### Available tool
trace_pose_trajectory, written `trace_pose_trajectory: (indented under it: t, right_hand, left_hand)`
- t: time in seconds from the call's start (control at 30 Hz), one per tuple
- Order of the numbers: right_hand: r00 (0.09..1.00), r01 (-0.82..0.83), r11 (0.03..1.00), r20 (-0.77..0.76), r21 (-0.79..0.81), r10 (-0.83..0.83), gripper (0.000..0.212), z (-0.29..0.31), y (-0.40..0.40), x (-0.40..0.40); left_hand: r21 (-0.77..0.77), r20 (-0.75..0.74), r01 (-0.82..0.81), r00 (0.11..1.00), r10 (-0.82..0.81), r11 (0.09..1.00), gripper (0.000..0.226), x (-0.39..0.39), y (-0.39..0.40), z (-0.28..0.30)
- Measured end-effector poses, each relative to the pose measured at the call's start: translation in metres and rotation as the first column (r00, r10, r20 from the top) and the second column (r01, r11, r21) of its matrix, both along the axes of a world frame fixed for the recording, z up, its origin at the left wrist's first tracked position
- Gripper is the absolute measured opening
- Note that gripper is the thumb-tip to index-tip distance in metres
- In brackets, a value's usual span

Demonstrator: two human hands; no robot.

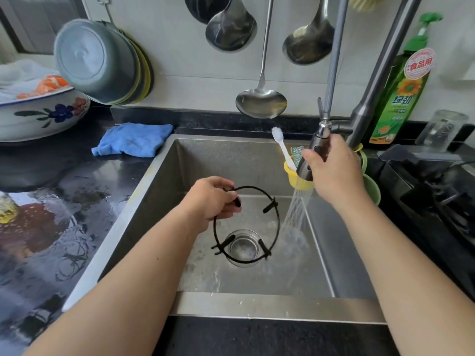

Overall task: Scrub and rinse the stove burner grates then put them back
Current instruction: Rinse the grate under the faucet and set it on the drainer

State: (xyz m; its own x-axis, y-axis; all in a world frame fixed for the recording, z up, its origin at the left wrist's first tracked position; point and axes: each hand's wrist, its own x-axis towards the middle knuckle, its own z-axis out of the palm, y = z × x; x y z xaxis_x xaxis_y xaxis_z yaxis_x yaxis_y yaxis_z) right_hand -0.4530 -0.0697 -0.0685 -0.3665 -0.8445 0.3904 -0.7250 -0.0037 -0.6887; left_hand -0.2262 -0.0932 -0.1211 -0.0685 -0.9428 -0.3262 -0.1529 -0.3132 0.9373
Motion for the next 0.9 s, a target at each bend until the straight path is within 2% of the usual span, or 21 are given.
trace_pose_trajectory:
  t: [0.1,0.2,0.3,0.4,0.53,0.77,0.9]
  right_hand:
    - [0.999,-0.032,0.999,0.013,0.024,0.032,0.019,0.001,0.000,0.004]
    - [0.980,-0.174,0.984,0.111,0.046,0.168,0.021,0.000,0.002,0.022]
    - [0.953,-0.260,0.965,0.158,-0.010,0.259,0.023,-0.002,0.002,0.041]
    - [0.931,-0.291,0.955,0.214,-0.054,0.296,0.023,-0.003,0.000,0.053]
    - [0.909,-0.319,0.943,0.252,-0.091,0.332,0.024,-0.003,0.001,0.063]
    - [0.940,-0.271,0.961,0.199,-0.054,0.277,0.027,-0.002,0.003,0.054]
    - [0.969,-0.206,0.978,0.133,-0.026,0.207,0.028,-0.003,0.002,0.044]
  left_hand:
    - [0.039,-0.006,0.074,0.997,-0.074,0.996,0.014,0.001,0.001,0.000]
    - [0.042,0.093,0.158,0.982,-0.162,0.986,0.018,-0.001,0.005,0.001]
    - [-0.003,0.153,0.192,0.970,-0.189,0.981,0.021,-0.003,0.008,0.004]
    - [-0.030,0.215,0.236,0.950,-0.225,0.971,0.014,-0.005,0.010,0.004]
    - [-0.055,0.210,0.252,0.949,-0.236,0.966,0.020,-0.008,0.008,0.000]
    - [-0.015,0.206,0.190,0.961,-0.183,0.982,0.022,-0.004,0.004,-0.002]
    - [0.026,0.107,0.137,0.984,-0.139,0.990,0.020,-0.004,0.003,-0.001]
